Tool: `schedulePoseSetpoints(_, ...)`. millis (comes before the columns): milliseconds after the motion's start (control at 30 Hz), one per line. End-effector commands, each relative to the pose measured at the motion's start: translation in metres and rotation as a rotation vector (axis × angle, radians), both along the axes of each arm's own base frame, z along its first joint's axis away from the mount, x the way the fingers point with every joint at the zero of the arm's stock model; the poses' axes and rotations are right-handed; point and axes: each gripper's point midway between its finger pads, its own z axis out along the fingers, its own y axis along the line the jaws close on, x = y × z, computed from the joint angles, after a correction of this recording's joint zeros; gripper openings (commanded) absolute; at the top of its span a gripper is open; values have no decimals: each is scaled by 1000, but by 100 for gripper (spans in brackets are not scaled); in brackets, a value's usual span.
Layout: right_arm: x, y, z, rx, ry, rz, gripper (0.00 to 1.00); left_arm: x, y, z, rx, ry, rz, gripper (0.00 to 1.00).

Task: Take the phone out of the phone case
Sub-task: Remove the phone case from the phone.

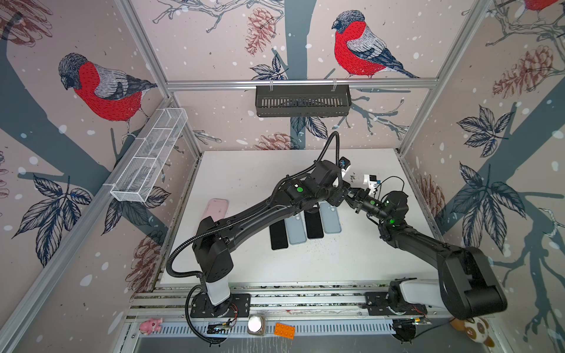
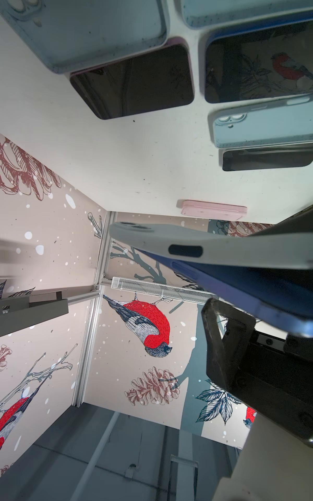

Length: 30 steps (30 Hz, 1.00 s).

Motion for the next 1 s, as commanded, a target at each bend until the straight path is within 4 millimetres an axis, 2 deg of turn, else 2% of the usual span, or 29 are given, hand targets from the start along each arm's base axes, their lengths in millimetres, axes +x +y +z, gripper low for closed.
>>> schedulePoseSetpoints(0, -1, 2, 10, 0, -54, 2, 0, -1, 2, -9, 44, 5, -9, 74)
schedulePoseSetpoints(400, -2, 6, 8, -2, -48, 12, 0, 4, 3, -29, 98, 12, 17, 71)
schedulePoseSetpoints(800, -3, 9, 9, -1, -48, 15, 0, 16, 17, -42, 240, -56, 124, 65)
schedulePoseSetpoints(967, -3, 10, 8, -1, -45, 16, 0, 19, 23, -42, 289, -95, 163, 61)
